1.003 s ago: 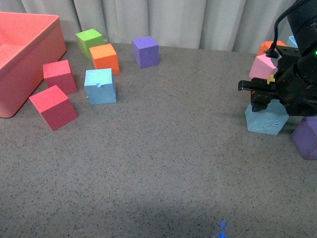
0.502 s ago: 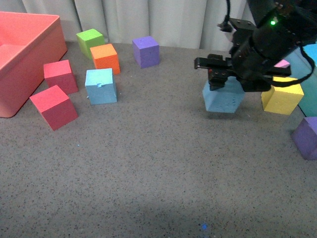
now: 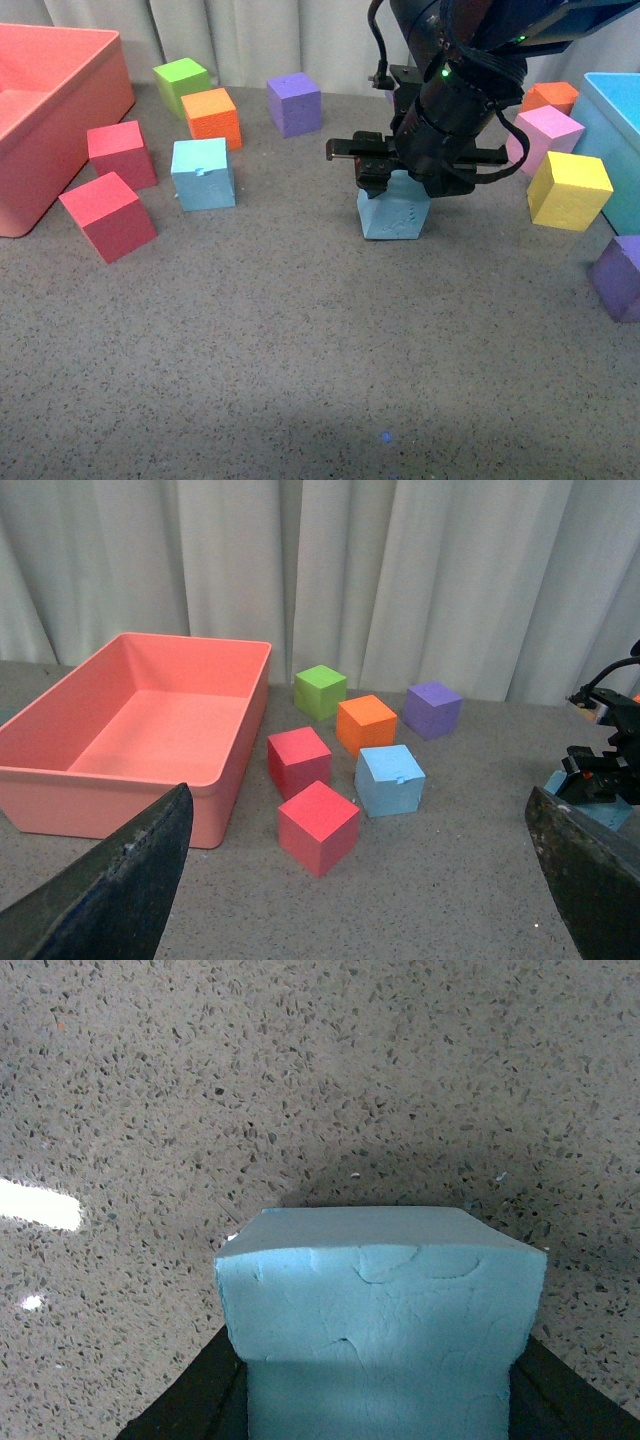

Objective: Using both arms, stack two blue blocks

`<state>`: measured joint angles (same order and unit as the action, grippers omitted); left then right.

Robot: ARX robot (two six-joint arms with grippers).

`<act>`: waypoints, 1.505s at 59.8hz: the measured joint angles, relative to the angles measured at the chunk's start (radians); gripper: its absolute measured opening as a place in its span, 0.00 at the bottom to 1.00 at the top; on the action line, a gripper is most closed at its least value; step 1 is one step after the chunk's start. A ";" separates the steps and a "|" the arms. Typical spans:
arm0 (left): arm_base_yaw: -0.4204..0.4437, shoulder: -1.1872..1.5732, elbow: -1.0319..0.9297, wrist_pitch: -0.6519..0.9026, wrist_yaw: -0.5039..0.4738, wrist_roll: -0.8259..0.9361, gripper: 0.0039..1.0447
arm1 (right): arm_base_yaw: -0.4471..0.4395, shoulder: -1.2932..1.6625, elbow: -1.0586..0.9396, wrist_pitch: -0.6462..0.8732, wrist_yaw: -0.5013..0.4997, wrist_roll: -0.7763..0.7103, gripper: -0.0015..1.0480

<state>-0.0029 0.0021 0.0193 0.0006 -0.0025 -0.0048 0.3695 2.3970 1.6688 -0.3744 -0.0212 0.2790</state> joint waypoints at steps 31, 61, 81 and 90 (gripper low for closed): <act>0.000 0.000 0.000 0.000 0.000 0.000 0.94 | 0.028 0.024 0.054 -0.025 0.019 0.050 0.68; 0.000 0.000 0.000 0.000 0.000 0.000 0.94 | 0.021 -0.177 -0.119 0.192 0.104 -0.012 0.89; 0.000 0.000 0.000 0.000 0.000 0.000 0.94 | -0.118 -0.567 -0.984 1.522 0.281 -0.266 0.29; 0.000 0.000 0.000 0.000 0.000 0.000 0.94 | -0.162 -0.716 -1.158 1.546 0.229 -0.275 0.04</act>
<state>-0.0029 0.0021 0.0193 0.0006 -0.0025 -0.0048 0.2077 1.6810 0.5110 1.1717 0.2073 0.0044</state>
